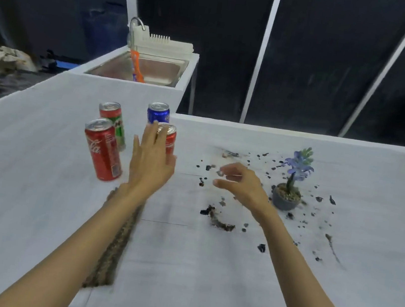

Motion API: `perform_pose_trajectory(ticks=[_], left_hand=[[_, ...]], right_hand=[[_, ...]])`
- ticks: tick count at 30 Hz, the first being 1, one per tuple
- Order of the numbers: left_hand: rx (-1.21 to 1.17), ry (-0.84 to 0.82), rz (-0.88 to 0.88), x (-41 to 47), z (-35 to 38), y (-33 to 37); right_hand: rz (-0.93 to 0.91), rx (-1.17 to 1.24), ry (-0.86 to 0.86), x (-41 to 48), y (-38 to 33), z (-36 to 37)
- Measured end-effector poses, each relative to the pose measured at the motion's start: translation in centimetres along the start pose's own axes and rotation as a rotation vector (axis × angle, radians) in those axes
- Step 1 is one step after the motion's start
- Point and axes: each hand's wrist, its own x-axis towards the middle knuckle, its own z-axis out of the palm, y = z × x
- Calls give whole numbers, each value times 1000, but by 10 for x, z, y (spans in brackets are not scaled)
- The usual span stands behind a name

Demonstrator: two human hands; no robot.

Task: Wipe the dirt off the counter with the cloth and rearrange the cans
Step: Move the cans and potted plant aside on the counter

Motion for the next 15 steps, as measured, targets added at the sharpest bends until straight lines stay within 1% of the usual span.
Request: perform_pose_trajectory(ticks=[2,4,7,9,13,15], left_hand=[[77,106,-2,-12,16,13],[140,154,-37,-19,28,22],[176,74,-131,-16,41,28],[202,80,-152,-12,45,28],[307,159,-69,-16,52,36],[316,145,-12,-23,60,48]], right_hand=[[38,30,77,-15,23,-28],[75,31,164,-26,43,-52],[120,37,266,-36,66,-77],[122,45,313,-36,77,-88],[114,-20,388,-25,86,-91],[106,-79,415,-16,90,-88]])
